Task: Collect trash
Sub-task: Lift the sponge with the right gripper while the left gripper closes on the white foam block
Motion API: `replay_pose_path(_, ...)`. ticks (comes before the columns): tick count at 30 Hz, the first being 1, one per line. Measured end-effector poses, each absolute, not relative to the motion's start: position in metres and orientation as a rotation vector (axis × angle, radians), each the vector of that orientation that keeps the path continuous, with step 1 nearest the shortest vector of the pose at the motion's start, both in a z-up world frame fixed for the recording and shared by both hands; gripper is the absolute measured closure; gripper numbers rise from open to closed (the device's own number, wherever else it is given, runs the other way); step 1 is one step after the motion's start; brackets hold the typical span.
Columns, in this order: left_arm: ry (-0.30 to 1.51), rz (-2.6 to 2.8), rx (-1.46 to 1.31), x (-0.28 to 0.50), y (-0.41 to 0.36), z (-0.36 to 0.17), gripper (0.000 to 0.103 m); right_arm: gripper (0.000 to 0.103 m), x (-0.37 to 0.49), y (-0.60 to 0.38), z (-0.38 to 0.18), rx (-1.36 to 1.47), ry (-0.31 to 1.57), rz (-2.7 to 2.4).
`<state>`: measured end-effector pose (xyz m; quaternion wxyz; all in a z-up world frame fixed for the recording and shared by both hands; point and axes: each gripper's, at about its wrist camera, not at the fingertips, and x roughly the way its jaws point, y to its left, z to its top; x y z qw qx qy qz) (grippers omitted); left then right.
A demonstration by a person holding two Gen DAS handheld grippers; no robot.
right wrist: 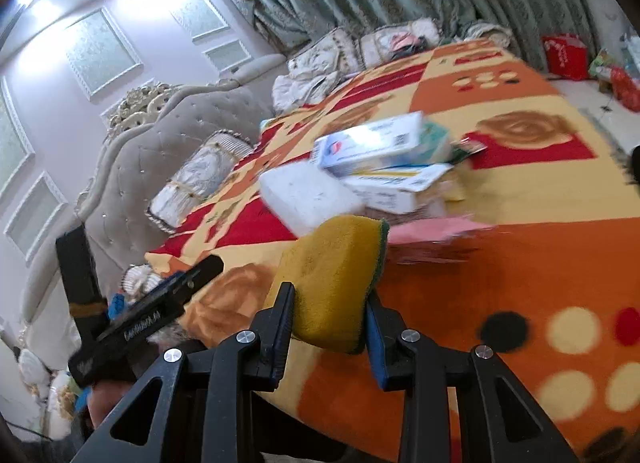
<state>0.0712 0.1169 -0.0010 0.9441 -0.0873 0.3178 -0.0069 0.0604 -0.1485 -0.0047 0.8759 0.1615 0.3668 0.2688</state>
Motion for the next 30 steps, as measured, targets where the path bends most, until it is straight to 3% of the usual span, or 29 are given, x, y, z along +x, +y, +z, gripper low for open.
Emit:
replay_pose_path(12, 0.728, -0.199, -0.191, 0.099, 0.076, -0.016, 0.001, 0.072, 0.041, -0.188, -0.006, 0.34, 0.75, 0.504)
replay_pose_path(30, 0.79, -0.296, -0.208, 0.14, 0.073, -0.024, 0.001, 0.072, 0.026, -0.197, 0.009, 0.319, 0.705, 0.529)
